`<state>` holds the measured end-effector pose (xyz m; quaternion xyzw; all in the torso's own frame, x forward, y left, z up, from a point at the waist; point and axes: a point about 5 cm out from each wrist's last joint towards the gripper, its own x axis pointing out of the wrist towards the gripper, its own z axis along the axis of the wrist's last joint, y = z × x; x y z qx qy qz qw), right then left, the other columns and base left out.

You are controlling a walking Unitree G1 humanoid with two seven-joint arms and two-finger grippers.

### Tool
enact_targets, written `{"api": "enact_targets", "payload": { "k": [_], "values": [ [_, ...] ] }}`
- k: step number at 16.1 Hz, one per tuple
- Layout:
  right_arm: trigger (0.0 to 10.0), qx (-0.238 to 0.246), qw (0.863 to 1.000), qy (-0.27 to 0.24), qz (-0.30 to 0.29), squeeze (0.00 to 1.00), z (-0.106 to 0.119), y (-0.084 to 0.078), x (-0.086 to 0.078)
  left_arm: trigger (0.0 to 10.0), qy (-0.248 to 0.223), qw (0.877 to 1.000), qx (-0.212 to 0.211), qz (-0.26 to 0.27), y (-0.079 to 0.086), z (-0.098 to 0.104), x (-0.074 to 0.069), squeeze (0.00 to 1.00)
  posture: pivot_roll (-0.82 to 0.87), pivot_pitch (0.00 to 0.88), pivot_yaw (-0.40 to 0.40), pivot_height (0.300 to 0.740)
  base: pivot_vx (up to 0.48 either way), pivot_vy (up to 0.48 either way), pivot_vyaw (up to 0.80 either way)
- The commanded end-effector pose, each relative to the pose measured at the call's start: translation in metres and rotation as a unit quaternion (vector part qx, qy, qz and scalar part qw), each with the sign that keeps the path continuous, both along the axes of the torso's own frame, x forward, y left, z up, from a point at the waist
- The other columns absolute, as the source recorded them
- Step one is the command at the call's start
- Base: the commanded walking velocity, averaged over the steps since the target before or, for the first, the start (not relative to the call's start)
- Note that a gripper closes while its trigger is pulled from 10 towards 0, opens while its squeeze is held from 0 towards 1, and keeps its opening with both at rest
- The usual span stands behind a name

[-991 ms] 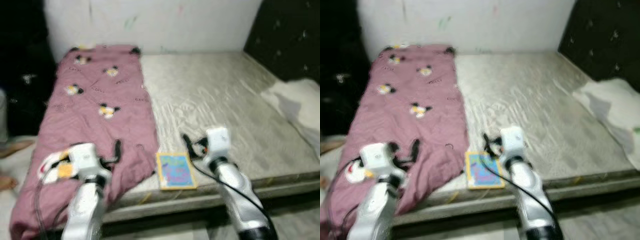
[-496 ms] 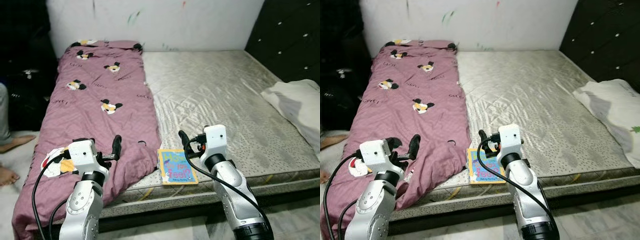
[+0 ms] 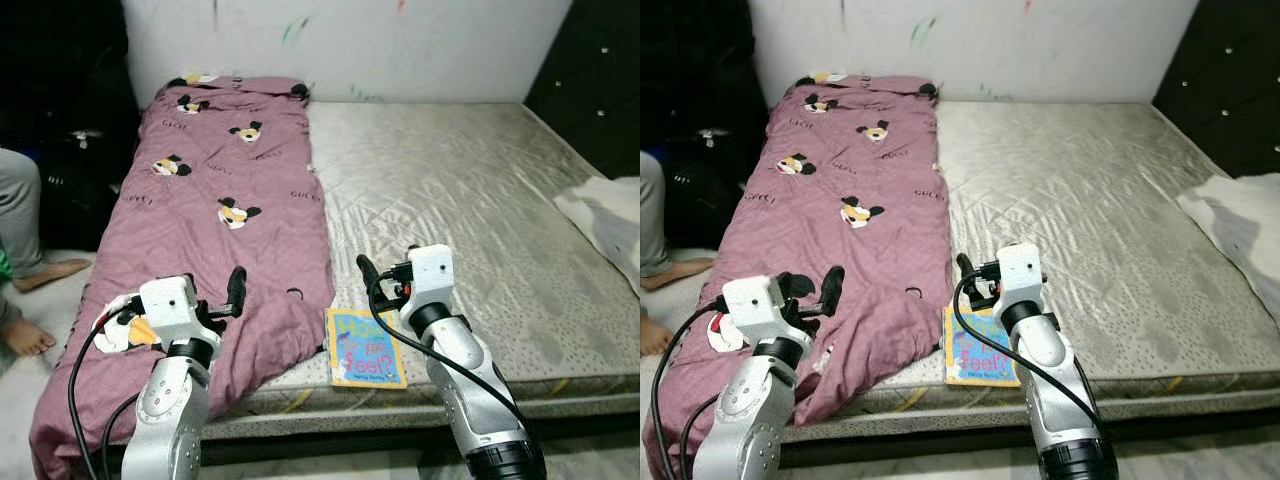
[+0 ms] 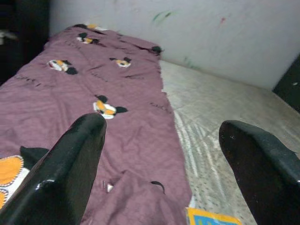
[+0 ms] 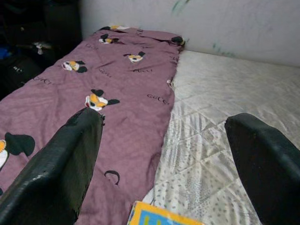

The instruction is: Clean up the room

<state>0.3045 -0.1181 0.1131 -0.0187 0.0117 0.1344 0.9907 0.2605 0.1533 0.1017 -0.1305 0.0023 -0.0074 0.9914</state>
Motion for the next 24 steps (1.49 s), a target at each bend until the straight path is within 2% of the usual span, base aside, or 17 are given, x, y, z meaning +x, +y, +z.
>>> {"api": "enact_targets", "payload": {
  "k": [1, 5, 11, 14, 20, 22, 24],
  "values": [
    [10.0, -0.006, 1.0, 0.005, -0.006, 0.0, -0.0029, -0.0032, 0.0006, 10.0, 0.007, 1.0, 0.007, -0.007, -0.0022, -0.0035, -0.0006, 0.0, 0.01, 0.002, -0.042, 0.74, 0.0, 0.0, 0.0],
    [10.0, -0.01, 1.0, 0.005, -0.004, 0.0, -0.0036, -0.0025, 0.0009, 10.0, 0.004, 1.0, 0.007, -0.009, -0.0031, -0.0022, -0.0001, 0.0, 0.01, 0.003, -0.044, 0.74, 0.0, -0.175, 0.0],
    [10.0, -0.012, 1.0, 0.012, -0.009, 0.0, -0.008, -0.0037, -0.0018, 10.0, 0.004, 1.0, 0.004, -0.011, -0.0046, -0.0025, -0.0007, 0.0, 0.0, 0.011, -0.044, 0.74, 0.0, -0.48, 0.0],
    [10.0, -0.014, 1.0, 0.011, -0.01, 0.0, -0.0082, -0.0038, -0.0011, 10.0, 0.001, 1.0, -0.001, -0.005, -0.004, -0.0019, -0.0001, 0.0, 0.0, 0.012, -0.043, 0.74, 0.0, 0.0, 0.0],
    [10.0, -0.007, 1.0, 0.018, -0.012, 0.0, -0.0096, -0.0039, -0.0012, 10.0, -0.013, 0.999, -0.009, -0.031, -0.0076, 0.0015, -0.0014, 0.0, 0.0, 0.013, -0.042, 0.74, 0.0, 0.0, 0.0],
    [10.0, -0.006, 1.0, 0.017, -0.013, 0.0, -0.0097, -0.0044, -0.0011, 10.0, -0.014, 0.999, -0.011, -0.034, -0.0084, 0.0014, -0.0012, 0.0, 0.0, 0.013, -0.042, 0.74, 0.0, 0.0, -0.8],
    [10.0, -0.011, 1.0, 0.015, -0.012, 0.0, -0.0095, -0.0051, -0.001, 10.0, -0.014, 0.999, -0.011, -0.037, -0.0088, 0.0013, -0.0011, 0.0, 0.0, 0.013, -0.042, 0.74, 0.247, 0.0, 0.0]
  ]
}}
